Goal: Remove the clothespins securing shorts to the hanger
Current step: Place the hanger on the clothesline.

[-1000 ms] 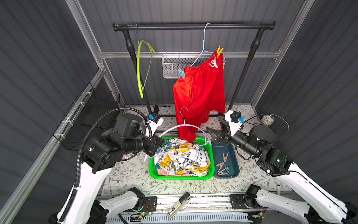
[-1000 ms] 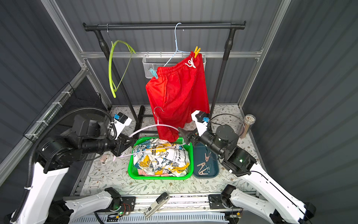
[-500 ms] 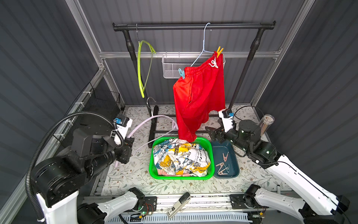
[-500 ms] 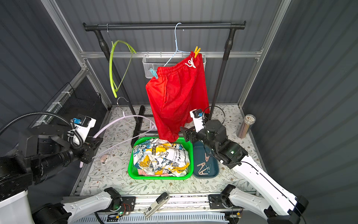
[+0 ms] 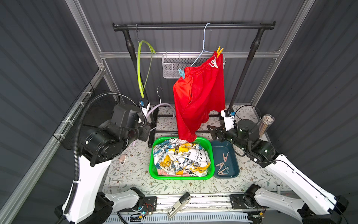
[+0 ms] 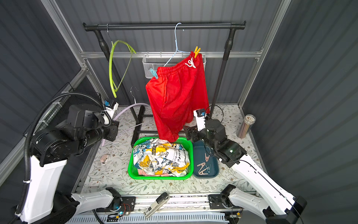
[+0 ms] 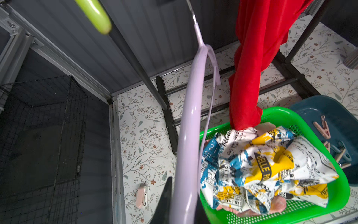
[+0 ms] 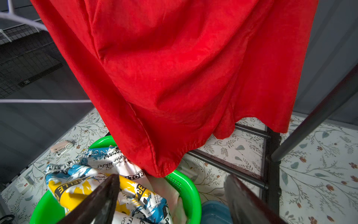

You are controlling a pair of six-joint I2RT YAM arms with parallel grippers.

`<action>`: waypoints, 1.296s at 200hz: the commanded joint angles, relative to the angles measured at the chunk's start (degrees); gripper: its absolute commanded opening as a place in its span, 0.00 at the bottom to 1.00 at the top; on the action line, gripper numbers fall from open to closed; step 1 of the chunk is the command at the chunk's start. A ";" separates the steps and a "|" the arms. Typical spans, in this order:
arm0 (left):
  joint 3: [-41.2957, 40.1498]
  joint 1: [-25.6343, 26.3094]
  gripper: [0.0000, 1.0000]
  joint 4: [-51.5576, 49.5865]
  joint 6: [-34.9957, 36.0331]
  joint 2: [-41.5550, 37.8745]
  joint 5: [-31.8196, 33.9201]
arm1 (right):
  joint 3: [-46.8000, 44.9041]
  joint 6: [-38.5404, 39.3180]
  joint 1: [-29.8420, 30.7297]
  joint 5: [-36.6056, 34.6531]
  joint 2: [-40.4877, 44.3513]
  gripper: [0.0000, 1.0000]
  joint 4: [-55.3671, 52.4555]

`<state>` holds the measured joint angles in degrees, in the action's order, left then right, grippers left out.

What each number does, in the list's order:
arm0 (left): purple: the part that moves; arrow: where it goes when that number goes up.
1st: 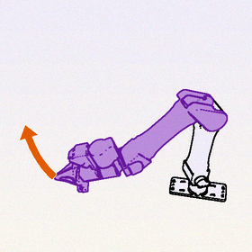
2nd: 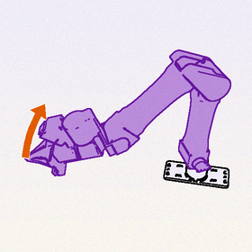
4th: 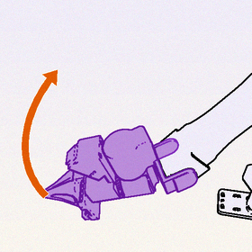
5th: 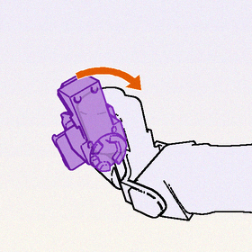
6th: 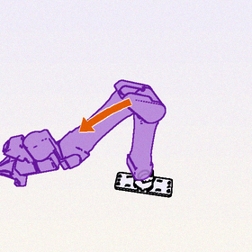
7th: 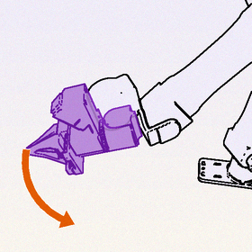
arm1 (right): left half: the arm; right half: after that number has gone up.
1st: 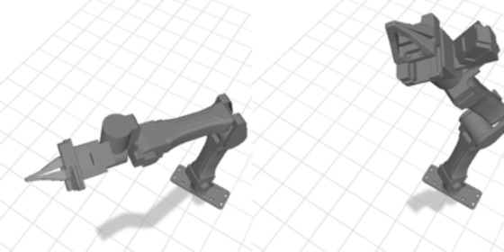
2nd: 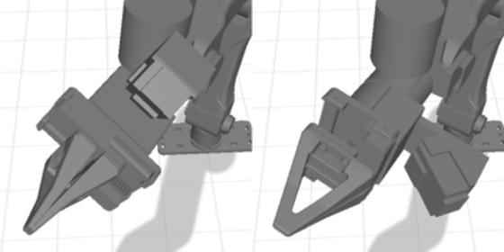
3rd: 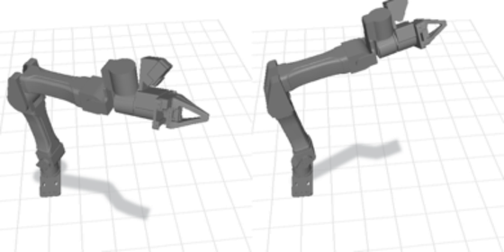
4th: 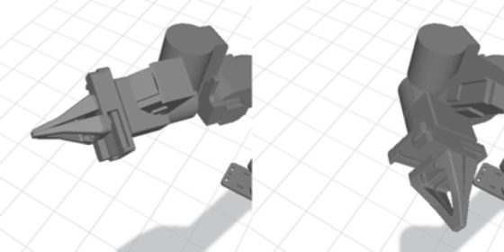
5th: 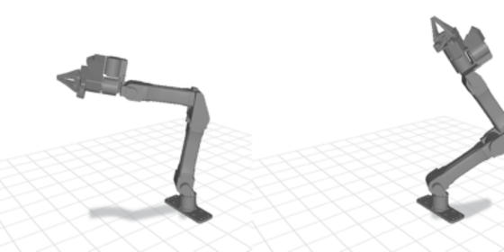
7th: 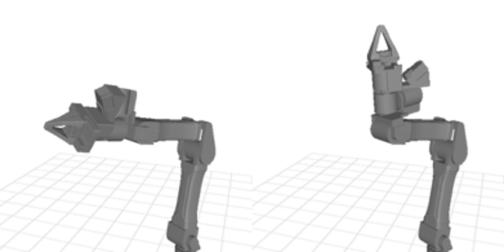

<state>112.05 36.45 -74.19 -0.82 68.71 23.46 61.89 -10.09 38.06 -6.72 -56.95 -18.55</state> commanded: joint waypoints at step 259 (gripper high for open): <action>-1.40 0.38 0.00 72.50 21.64 21.18 16.48 | -2.65 -0.99 -0.84 1.26 1.13 0.88 -0.44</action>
<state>106.74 36.45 -6.90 17.17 87.35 37.26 57.87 -10.50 37.43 -6.31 -55.90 -18.57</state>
